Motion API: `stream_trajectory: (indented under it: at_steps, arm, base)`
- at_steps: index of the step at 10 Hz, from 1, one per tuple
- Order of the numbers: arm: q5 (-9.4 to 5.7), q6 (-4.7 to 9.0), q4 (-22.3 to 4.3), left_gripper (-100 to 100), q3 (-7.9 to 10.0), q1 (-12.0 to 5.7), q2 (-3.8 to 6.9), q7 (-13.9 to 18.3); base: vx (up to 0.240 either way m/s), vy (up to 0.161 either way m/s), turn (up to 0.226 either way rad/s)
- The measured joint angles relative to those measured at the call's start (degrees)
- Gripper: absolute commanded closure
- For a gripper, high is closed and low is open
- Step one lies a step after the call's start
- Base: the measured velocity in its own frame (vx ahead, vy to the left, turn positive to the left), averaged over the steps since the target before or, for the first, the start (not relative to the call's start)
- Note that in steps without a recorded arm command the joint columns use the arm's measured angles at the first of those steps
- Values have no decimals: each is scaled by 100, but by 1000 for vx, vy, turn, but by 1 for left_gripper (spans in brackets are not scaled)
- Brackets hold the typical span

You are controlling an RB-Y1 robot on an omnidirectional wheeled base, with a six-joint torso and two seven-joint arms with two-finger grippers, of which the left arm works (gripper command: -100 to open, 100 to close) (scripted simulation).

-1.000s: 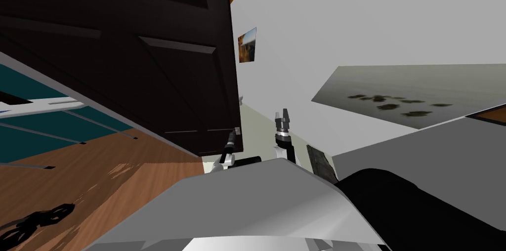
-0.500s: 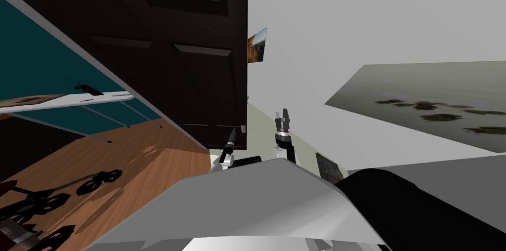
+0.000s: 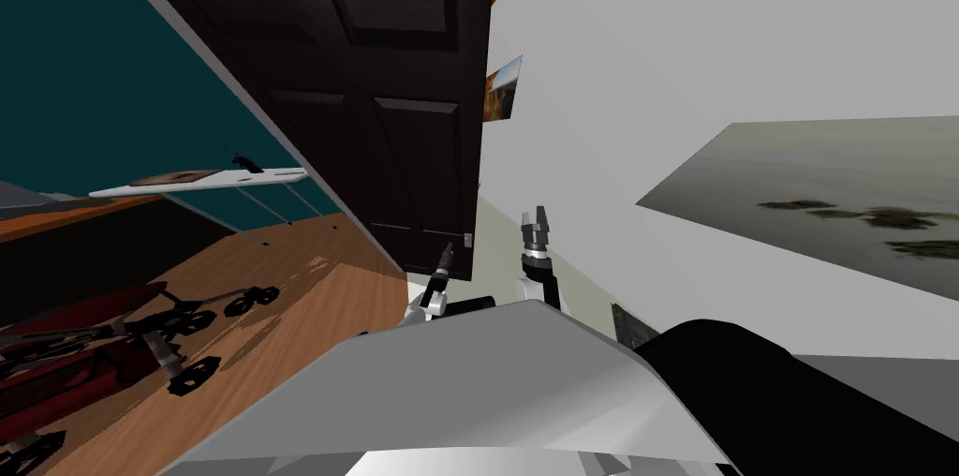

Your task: Push the door open

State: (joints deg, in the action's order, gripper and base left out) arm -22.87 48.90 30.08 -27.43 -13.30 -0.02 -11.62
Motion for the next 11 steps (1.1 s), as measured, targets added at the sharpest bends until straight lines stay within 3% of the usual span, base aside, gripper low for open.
stream_trajectory:
  at_steps: [3,5,6,9,10,11]
  arm:
    - [80,48,-194,-100,-167,-130,-234,143]
    - [100,-99,96,-100,-207,-10,-240,112]
    - [102,-119,112,-100,-210,-4,-243,106]
    - [92,-21,-59,-100,-195,-72,-38,123]
    - [90,-72,131,-100,-194,28,97,106]
    - [86,-99,182,-100,-187,54,141,88]
  base:
    - [-149,-92,114]
    - [-81,-77,19]
    - [84,-36,-16]
    - [180,-39,-23]
    - [251,-88,-22]
    - [286,-104,-35]
